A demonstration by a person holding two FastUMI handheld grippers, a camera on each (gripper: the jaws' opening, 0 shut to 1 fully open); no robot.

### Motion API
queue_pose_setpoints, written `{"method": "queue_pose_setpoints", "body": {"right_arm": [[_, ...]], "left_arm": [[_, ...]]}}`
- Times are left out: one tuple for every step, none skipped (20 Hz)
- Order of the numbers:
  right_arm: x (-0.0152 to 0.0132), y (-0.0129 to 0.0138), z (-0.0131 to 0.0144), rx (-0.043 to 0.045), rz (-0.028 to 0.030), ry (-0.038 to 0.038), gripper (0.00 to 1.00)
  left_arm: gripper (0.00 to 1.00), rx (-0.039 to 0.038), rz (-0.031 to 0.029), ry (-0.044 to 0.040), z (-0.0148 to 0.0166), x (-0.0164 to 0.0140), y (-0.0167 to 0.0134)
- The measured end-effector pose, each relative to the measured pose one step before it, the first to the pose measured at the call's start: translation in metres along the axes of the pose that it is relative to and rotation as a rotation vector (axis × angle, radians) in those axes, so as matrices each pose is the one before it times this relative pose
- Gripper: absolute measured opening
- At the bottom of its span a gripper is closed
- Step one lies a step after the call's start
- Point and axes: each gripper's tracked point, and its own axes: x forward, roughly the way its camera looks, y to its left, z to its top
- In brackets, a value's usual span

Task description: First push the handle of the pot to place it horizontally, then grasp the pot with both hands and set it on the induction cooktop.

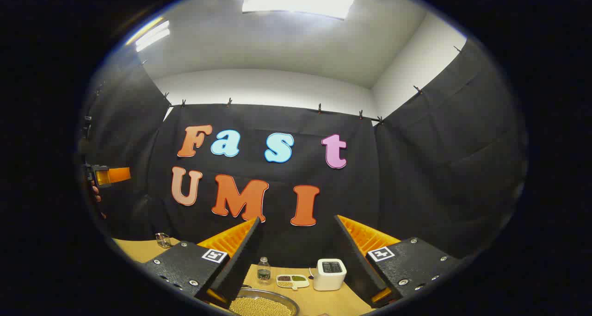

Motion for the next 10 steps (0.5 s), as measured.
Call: {"method": "queue_pose_setpoints", "body": {"right_arm": [[-0.00060,-0.00066,-0.00043,-0.00067,0.00111,0.00070,0.95],[-0.00084,-0.00103,-0.00064,-0.00337,0.00108,-0.00159,0.95],[-0.00016,-0.00122,-0.00030,-0.00319,-0.00468,-0.00401,0.95],[0.00127,-0.00294,0.00096,0.00099,-0.00896,-0.00362,0.95],[0.00064,-0.00038,-0.00055,-0.00005,-0.00056,-0.00119,0.95],[-0.00039,0.00068,-0.00109,0.00130,0.00073,-0.00176,0.95],[0.00079,0.00217,0.00005,-0.00137,0.00277,-0.00184,0.95],[-0.00076,0.00048,0.00065,0.00023,0.00024,-0.00207,0.95],[-0.00004,0.00098,-0.00044,-0.00436,-0.00680,-0.00336,0.95],[0.00041,-0.00109,0.00048,-0.01235,-0.00791,-0.00806,0.95]], "left_arm": [[0.98,-0.00561,-0.00087,-0.00110,-0.00110,-0.00128,0.00007],[0.98,-0.00483,-0.00333,-0.00023,-0.00111,-0.00087,-0.00043],[0.98,0.00041,-0.00081,0.00069,-0.00152,-0.00071,0.00137],[0.98,0.00596,0.00197,-0.00212,-0.00053,-0.00100,0.00154],[0.98,0.00611,0.00489,-0.00490,0.00133,-0.00070,0.00216],[0.98,0.00585,0.00034,-0.00620,0.00153,-0.00158,-0.00016],[0.95,0.00312,-0.00254,-0.00436,0.00009,0.00009,-0.00144],[0.98,0.00342,-0.00465,-0.00119,-0.00069,-0.00055,-0.00135],[0.98,0.00745,-0.00458,-0.00082,-0.00136,-0.00153,-0.00150],[0.98,0.00683,-0.00209,-0.00528,-0.00193,-0.00218,0.00033]]}}
